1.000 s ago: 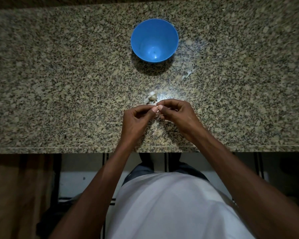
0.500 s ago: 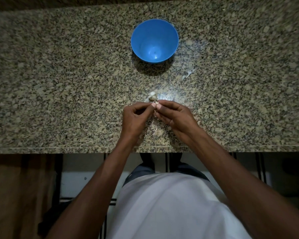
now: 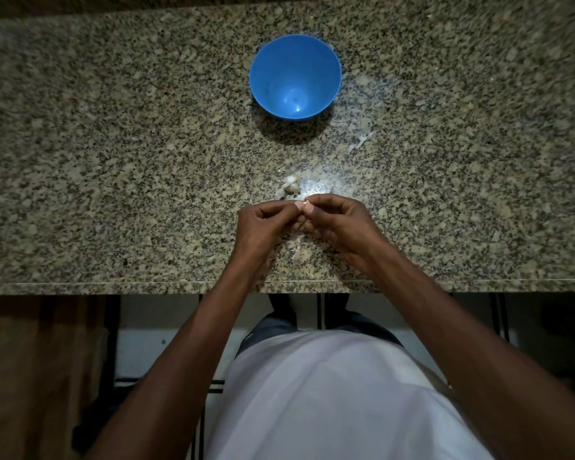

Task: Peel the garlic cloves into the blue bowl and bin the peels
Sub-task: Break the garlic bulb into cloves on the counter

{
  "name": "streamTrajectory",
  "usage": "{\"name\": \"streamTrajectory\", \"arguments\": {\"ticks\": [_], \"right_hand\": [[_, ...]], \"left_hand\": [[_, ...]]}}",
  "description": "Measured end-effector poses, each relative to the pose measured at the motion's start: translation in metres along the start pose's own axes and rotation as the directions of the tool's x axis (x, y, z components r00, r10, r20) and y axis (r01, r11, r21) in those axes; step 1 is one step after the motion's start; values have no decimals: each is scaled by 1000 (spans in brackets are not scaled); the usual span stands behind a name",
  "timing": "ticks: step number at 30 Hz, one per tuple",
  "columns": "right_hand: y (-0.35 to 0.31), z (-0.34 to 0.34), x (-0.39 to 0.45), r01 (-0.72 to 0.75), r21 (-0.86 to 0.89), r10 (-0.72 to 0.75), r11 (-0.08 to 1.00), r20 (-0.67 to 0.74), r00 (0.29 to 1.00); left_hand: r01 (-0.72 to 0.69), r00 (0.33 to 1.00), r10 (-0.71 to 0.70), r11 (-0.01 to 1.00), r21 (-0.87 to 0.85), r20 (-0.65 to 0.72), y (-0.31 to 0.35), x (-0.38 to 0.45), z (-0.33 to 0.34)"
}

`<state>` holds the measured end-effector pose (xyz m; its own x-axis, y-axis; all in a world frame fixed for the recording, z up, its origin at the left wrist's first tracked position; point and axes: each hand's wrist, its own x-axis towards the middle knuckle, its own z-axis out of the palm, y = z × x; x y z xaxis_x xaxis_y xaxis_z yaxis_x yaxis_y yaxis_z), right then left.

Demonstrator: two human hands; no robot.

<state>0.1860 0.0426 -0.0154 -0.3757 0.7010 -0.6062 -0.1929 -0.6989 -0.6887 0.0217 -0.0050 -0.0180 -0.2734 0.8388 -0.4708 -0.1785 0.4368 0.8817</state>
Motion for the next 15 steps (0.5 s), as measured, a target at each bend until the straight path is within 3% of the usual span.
{"name": "streamTrajectory", "arguments": {"ticks": [7,15], "right_hand": [[-7,-7,0,96,-203,-98,975,0,995],[-8,-6,4,176,-315,-169,933,50,984]], "left_hand": [[-101,993,113,975,200,-46,1,2,6],[-33,996,41,995,98,-81,-2,-3,2]]}}
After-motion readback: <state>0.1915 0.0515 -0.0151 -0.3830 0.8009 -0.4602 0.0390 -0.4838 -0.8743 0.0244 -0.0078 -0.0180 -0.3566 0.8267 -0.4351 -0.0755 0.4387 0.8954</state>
